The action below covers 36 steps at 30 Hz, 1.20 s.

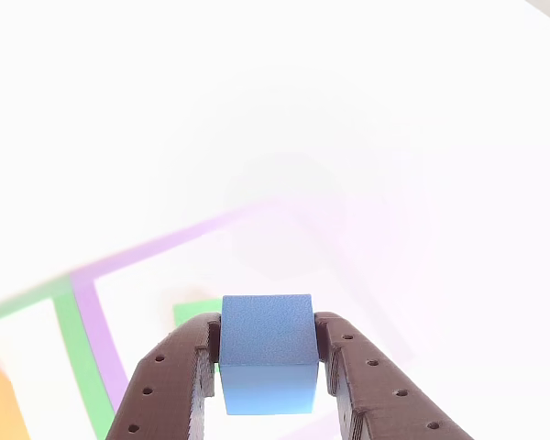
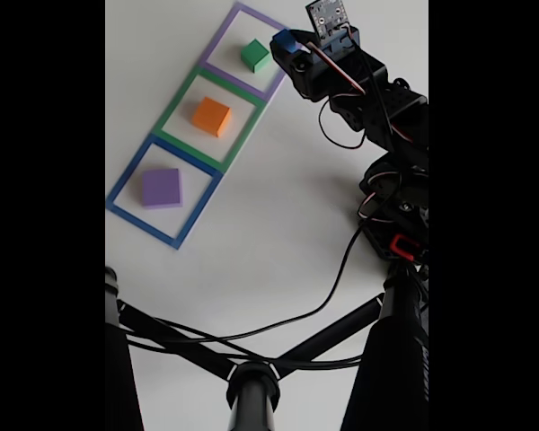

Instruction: Tower of hanoi

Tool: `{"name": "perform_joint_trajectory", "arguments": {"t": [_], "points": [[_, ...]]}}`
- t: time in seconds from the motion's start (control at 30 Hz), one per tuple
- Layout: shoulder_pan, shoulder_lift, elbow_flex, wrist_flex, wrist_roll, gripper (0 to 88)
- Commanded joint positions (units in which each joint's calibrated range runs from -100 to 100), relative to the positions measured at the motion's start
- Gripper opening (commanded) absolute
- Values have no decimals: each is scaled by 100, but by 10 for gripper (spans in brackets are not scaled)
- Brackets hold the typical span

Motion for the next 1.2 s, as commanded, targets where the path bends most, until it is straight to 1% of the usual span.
{"name": "perform_joint_trajectory", "arguments": {"t": [0.0, 0.13, 0.37, 0.53, 0.83, 1.17], "points": [[-201, 871, -57, -1317, 20, 20], [-297, 1824, -239, -2248, 20, 19], [-306, 3059, -693, -3204, 20, 18], [-316, 3592, -1012, -3487, 20, 18], [-383, 4101, -1066, -3981, 20, 18], [-440, 4513, -1266, -4256, 20, 17]]}}
